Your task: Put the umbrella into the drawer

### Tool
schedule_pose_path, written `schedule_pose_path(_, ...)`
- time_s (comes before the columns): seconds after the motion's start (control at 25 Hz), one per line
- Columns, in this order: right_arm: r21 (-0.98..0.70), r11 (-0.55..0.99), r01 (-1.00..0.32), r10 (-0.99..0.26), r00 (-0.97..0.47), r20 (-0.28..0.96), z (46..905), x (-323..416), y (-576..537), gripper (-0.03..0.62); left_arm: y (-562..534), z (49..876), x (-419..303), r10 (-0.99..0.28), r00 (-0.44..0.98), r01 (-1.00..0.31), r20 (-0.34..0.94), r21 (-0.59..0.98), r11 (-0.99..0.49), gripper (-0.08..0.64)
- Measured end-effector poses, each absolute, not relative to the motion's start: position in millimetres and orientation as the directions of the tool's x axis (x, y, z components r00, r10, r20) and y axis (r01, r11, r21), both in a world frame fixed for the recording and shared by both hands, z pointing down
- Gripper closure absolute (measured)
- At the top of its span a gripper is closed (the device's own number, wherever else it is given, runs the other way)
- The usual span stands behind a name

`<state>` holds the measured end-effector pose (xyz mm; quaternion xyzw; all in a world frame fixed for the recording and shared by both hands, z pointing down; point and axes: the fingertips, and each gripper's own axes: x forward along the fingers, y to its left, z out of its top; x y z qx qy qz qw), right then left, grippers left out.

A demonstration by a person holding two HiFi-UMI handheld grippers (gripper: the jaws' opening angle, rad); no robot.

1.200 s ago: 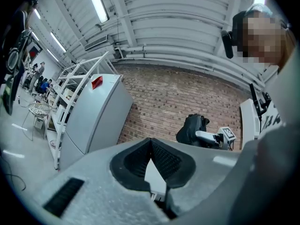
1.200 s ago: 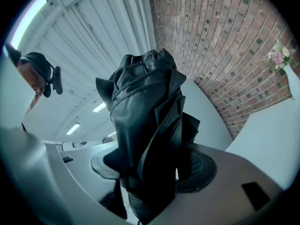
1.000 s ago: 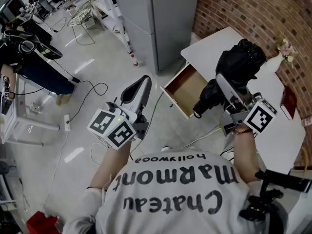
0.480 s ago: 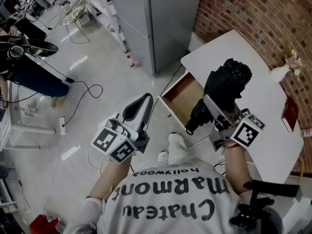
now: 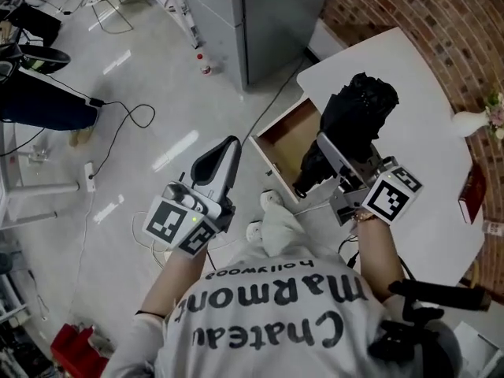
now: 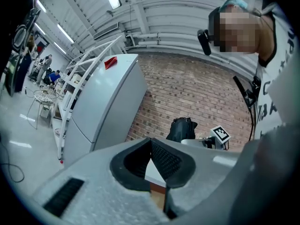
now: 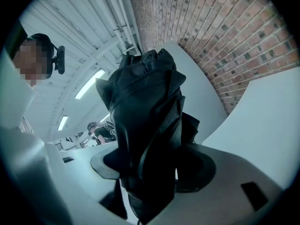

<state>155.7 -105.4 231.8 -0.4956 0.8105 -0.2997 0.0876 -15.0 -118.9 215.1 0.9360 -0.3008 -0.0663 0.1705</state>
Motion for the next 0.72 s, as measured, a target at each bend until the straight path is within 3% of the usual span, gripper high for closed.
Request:
schedule_pose_path(0.48,-0.561,0.301,-0.771,-0.775,-0.540,0.327,348.0,157.8,-149.8,0.304,-158.3,318.9,5.5,-0.676,0.730,-0.642,0.100,0.437,-0.629,0.545)
schedule_pose_path(0.72,-0.412,0.378,-0.829,-0.710,-0.545,0.446,408.8,139.5,-156.6,0.304,-167.5,377.5,4.8,-0.726,0.659,-0.713,0.196,0.471,-0.520,0.545)
